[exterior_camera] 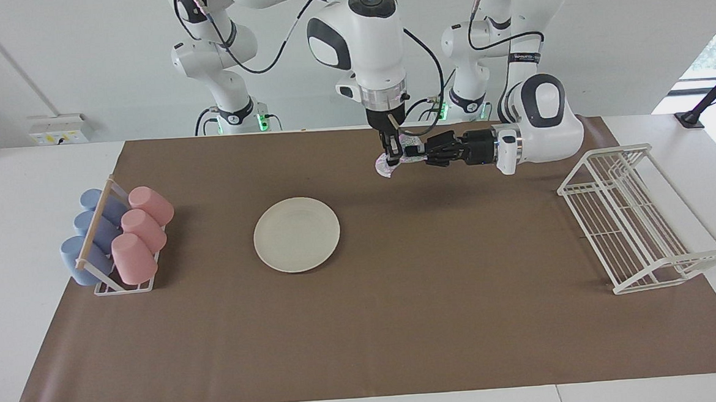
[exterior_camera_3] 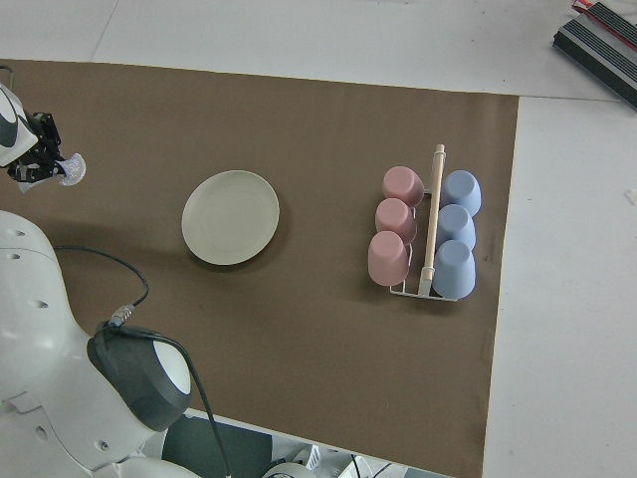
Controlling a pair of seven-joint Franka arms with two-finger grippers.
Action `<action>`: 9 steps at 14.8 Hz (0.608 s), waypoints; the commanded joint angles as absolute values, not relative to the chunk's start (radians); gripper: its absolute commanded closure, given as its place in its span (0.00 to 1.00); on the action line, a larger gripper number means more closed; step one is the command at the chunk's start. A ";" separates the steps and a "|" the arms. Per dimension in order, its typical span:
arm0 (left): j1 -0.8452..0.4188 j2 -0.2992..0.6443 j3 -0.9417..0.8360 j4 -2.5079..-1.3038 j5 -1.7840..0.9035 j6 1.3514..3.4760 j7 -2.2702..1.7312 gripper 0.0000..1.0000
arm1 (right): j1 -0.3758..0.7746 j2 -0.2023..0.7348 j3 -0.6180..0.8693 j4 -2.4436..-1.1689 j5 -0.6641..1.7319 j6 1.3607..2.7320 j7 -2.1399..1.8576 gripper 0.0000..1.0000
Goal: Wipe plate with sponge
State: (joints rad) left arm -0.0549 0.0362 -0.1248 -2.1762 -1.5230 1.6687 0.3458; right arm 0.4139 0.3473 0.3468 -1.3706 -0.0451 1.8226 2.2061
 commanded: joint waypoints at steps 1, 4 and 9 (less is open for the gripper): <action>-0.061 0.014 -0.109 -2.195 -1.540 1.646 0.359 0.00 | 0.387 0.324 0.353 -1.407 -0.035 1.830 2.169 1.00; -0.060 0.012 -0.109 -2.195 -1.540 1.647 0.360 0.00 | 0.327 0.301 0.353 -1.474 -0.034 1.851 2.065 1.00; -0.054 0.009 -0.107 -2.192 -1.540 1.654 0.357 0.00 | 0.177 0.167 0.354 -1.838 -0.014 2.081 1.792 1.00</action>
State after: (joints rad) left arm -0.0548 0.0350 -0.1161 -2.1759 -1.5236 1.6568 0.3485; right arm 0.2332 0.2781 0.3453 -1.6245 -0.0446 1.9653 1.8833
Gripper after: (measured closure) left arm 0.000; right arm 0.894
